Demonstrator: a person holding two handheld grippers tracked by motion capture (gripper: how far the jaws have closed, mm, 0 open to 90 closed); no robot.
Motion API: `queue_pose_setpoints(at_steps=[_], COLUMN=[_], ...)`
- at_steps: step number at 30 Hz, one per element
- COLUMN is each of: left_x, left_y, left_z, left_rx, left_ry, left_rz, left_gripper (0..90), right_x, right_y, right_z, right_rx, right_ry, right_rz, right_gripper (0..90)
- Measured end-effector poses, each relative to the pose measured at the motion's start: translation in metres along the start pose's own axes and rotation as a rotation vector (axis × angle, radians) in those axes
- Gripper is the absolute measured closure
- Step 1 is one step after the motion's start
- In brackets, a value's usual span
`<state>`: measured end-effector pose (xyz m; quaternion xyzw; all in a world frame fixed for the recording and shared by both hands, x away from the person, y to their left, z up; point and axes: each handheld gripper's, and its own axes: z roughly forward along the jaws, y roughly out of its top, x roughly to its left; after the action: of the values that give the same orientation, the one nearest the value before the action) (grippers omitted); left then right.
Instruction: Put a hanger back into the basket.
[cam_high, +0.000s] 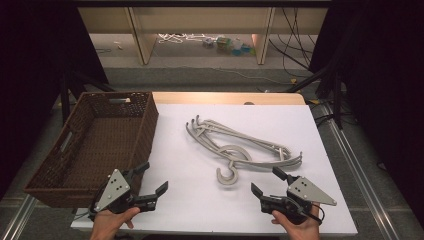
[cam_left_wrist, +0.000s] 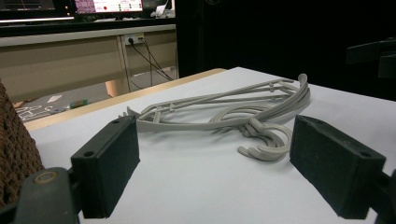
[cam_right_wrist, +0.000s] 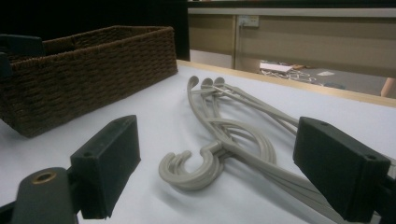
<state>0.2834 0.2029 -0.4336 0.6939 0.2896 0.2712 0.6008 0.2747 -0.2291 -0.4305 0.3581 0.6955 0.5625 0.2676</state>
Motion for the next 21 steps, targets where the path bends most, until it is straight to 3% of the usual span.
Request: queue_pose_setpoints(at_steps=[12,16,17,19,21], left_x=[-0.002,-0.002,-0.003,-0.003,-0.004], left_y=[0.000,-0.001,-0.001,-0.001,-0.001], left_z=[0.002,0.003,0.003,0.003,0.003], left_rx=[0.013,0.023,0.025,0.024,0.027], left_ry=[-0.005,-0.005,-0.006,-0.007,-0.008], left_rz=[0.012,0.031,0.030,0.030,0.031], left_gripper=[15.6,15.6,15.6,15.6,15.6], right_x=[-0.002,-0.003,-0.005,-0.009,-0.015], right_y=[0.002,0.006,0.007,0.008,0.009], right_z=[0.003,0.006,0.007,0.013,0.019], right_rx=[0.016,0.079,0.108,0.138,0.176], right_ry=[0.011,0.021,0.042,0.037,0.063], right_rz=[-0.026,-0.090,-0.126,-0.200,-0.200], right_gripper=[16.3,18.2,20.6,21.0,21.3])
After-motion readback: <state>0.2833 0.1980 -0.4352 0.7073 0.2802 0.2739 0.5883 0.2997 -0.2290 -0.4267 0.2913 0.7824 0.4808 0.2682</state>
